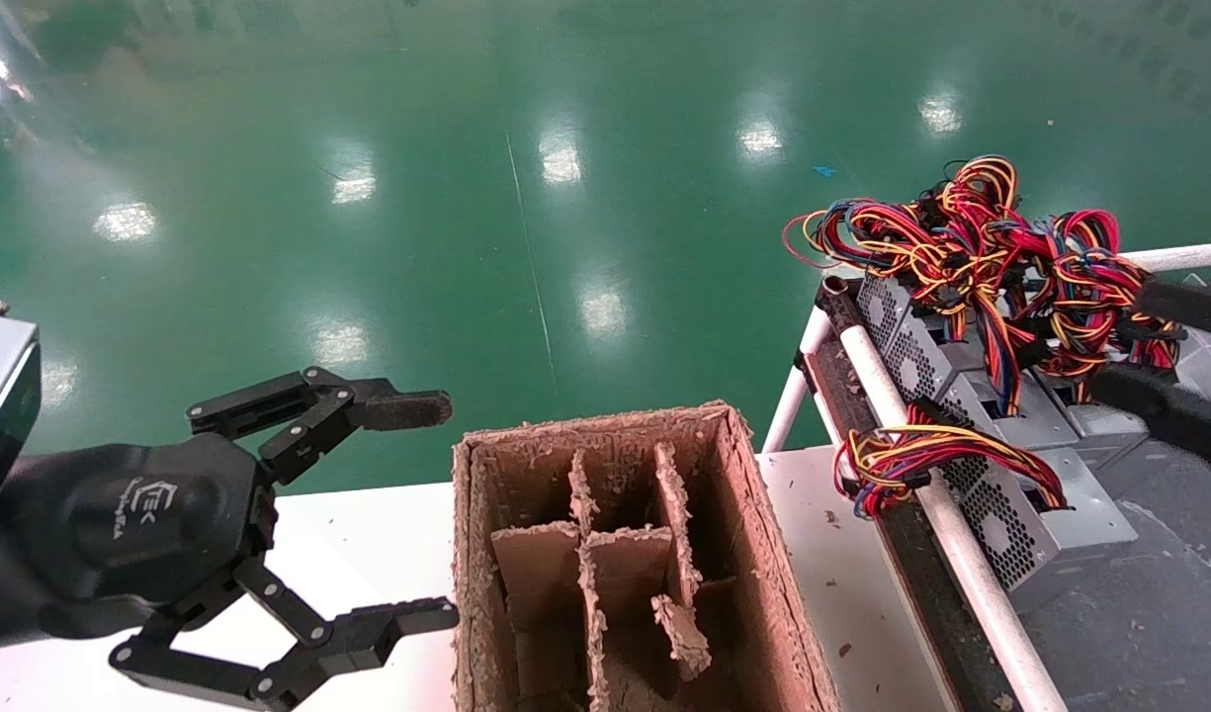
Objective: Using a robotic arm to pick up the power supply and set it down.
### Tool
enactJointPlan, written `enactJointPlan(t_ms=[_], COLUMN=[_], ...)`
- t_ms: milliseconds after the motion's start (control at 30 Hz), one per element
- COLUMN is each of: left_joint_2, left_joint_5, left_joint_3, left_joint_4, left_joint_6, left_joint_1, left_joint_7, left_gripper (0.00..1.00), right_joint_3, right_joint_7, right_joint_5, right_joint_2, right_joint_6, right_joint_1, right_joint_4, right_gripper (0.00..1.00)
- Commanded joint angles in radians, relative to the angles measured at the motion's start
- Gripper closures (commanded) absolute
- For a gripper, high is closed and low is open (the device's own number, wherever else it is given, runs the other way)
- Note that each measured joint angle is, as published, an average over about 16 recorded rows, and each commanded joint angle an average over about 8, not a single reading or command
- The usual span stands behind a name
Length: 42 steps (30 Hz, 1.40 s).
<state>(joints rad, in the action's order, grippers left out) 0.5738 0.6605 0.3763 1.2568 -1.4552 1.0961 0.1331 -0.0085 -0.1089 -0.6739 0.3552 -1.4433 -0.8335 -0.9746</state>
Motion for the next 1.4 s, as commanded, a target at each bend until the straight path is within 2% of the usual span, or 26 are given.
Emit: enactJointPlan(t_ms=[33, 1400], left_joint_2=[0.0, 0.0], left_joint_5=[0.0, 0.0], left_joint_3=[0.0, 0.0], left_joint_4=[0.0, 0.0], left_joint_6=[0.0, 0.0], left_joint_1=[0.0, 0.0], left_joint_7=[0.0, 0.0], left_gripper=[0.0, 0.0], right_joint_3=[-0.011, -0.233], right_joint_7=[-0.003, -0.068], right_joint_5=[-0.002, -0.049], right_joint_2=[0.01, 0.22], right_joint_6=[-0.002, -0.045], right_joint_1=[-0.01, -0.207], right_joint_4=[-0.012, -0.266], right_gripper=[0.0, 0.0])
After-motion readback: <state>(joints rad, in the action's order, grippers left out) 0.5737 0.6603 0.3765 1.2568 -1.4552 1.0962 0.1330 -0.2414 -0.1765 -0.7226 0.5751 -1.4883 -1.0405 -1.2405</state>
